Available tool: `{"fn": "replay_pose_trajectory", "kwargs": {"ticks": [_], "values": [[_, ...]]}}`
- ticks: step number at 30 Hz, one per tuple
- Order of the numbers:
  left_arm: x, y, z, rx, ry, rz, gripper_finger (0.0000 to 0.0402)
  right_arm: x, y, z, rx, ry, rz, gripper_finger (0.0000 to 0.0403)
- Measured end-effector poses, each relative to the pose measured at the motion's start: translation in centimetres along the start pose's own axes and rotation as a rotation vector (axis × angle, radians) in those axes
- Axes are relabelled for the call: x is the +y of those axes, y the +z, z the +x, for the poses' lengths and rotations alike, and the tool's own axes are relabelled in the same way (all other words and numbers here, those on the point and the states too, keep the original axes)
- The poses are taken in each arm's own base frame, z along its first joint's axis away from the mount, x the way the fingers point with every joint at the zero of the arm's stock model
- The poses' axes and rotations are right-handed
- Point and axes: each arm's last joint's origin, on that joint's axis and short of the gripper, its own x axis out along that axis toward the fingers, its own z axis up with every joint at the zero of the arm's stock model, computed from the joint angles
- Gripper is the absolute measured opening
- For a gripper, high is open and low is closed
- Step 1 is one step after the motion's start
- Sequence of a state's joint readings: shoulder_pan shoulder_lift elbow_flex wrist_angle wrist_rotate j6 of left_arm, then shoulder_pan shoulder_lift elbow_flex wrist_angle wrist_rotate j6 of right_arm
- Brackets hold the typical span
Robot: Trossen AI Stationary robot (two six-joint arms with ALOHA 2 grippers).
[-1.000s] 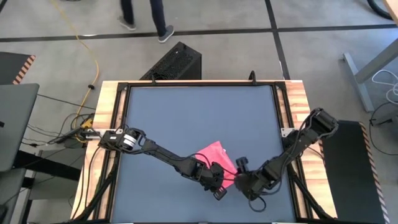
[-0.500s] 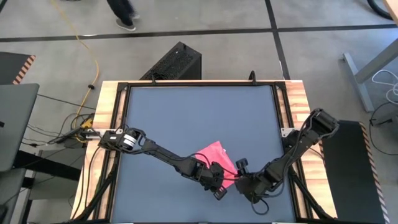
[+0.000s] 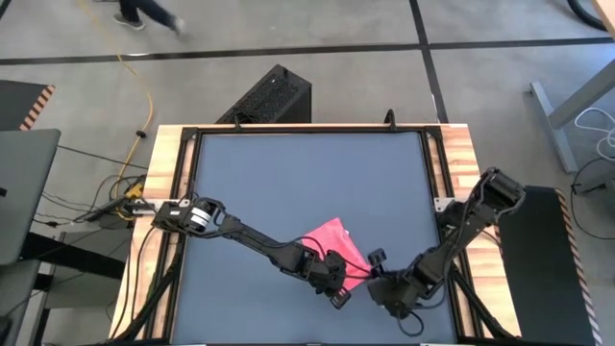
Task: Roll towel
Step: Roll the pink towel
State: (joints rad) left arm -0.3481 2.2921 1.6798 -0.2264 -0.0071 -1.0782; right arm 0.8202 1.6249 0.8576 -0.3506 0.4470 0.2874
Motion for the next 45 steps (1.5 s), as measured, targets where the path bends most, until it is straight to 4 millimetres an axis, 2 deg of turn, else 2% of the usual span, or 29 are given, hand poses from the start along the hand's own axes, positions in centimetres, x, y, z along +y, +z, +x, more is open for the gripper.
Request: {"fn": "replay_pose_trajectory", "kwargs": {"ticks": [11,19,36,45], "values": [[0.0,0.0,0.0,0.000,0.000,-0.006,0.0000,-0.9,-0.6,1.0,-0.009,-0.014,0.008,0.0162],[0.0,0.0,0.0,0.000,-0.001,-0.008,0.0000,-1.0,-1.8,1.5,0.001,-0.016,0.001,0.0162],[0.0,0.0,0.0,0.007,-0.006,-0.033,0.0000,-3.1,-1.5,2.6,0.031,-0.060,0.064,0.0162],[-0.2,0.0,0.0,0.002,-0.020,-0.034,0.0000,-1.6,-2.6,5.0,0.100,-0.047,0.025,0.0162]]}}
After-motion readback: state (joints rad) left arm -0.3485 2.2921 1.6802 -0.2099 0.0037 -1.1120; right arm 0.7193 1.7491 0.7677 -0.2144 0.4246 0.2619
